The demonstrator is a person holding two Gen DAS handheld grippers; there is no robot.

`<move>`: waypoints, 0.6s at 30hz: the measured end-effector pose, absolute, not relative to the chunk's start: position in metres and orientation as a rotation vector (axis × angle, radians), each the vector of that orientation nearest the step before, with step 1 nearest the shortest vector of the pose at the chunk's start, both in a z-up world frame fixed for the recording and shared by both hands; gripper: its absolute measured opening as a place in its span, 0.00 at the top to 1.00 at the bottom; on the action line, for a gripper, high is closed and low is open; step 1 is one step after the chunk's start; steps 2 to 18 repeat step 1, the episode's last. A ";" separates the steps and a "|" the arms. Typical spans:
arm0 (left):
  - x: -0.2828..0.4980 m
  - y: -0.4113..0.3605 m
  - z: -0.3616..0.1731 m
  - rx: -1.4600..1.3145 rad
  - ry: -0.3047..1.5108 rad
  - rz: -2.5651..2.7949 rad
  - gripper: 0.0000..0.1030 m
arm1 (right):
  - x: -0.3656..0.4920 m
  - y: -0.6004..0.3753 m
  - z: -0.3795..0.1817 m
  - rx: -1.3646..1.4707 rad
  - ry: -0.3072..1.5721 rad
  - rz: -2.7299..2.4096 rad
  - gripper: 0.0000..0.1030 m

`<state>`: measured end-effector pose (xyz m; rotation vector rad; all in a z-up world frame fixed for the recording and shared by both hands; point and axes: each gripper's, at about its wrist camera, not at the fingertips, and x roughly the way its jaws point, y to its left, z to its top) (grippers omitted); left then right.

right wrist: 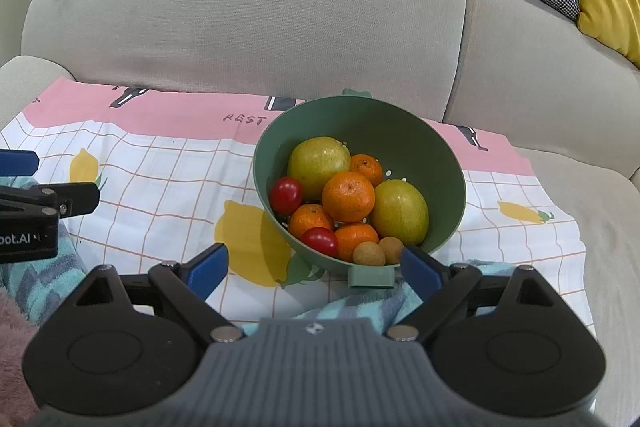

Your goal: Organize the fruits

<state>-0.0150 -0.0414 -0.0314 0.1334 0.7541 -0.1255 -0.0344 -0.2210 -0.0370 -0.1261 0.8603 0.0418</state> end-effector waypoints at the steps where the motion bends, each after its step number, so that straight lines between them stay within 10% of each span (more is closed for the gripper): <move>1: -0.015 -0.041 -0.031 0.134 0.754 -0.125 0.13 | -0.034 -0.221 -0.037 -0.126 0.861 0.042 0.13; 18: -0.015 -0.041 -0.031 0.134 0.754 -0.125 0.13 | -0.034 -0.221 -0.037 -0.126 0.861 0.042 0.13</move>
